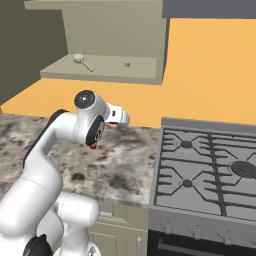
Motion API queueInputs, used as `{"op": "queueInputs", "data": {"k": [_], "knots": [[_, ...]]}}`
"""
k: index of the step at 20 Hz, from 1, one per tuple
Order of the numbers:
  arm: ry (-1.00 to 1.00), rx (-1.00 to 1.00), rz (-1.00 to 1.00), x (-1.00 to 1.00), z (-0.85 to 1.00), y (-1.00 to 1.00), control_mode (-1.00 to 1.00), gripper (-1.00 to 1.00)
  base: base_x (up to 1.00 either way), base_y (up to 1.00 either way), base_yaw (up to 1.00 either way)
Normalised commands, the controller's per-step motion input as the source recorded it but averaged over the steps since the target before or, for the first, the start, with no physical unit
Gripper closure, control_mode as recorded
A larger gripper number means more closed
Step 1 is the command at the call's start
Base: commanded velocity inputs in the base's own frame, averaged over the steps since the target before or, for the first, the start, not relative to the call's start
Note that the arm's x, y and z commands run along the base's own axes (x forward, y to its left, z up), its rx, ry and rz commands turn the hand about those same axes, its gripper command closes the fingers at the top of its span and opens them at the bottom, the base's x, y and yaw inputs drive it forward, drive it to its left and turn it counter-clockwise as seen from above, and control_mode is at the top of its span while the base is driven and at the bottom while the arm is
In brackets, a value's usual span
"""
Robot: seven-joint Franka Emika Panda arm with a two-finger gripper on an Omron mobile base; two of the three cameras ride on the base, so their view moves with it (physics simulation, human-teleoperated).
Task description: Pick the dish brush and bar soap from the cabinet and place them on the counter.
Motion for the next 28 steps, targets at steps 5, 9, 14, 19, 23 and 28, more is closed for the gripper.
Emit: {"op": "queueInputs", "data": {"k": [5,9,14,19,23,28], "knots": [[0.05,0.0,0.0,0.0,-0.42,0.0,-1.0,1.0,0.0,0.0,0.0],[0.04,0.0,0.0,0.0,-0.41,0.0,-1.0,1.0,0.0,0.0,0.0],[0.01,0.0,0.0,0.0,-0.37,0.0,-1.0,1.0,0.0,0.0,0.0],[0.01,0.0,0.0,0.07,-0.37,0.0,-1.0,1.0,0.0,0.0,0.0],[0.01,0.0,0.0,0.09,-0.36,0.0,-1.0,1.0,0.0,0.0,0.0],[0.02,0.0,0.0,0.12,-0.33,0.0,-1.0,1.0,0.0,0.0,0.0]]}}
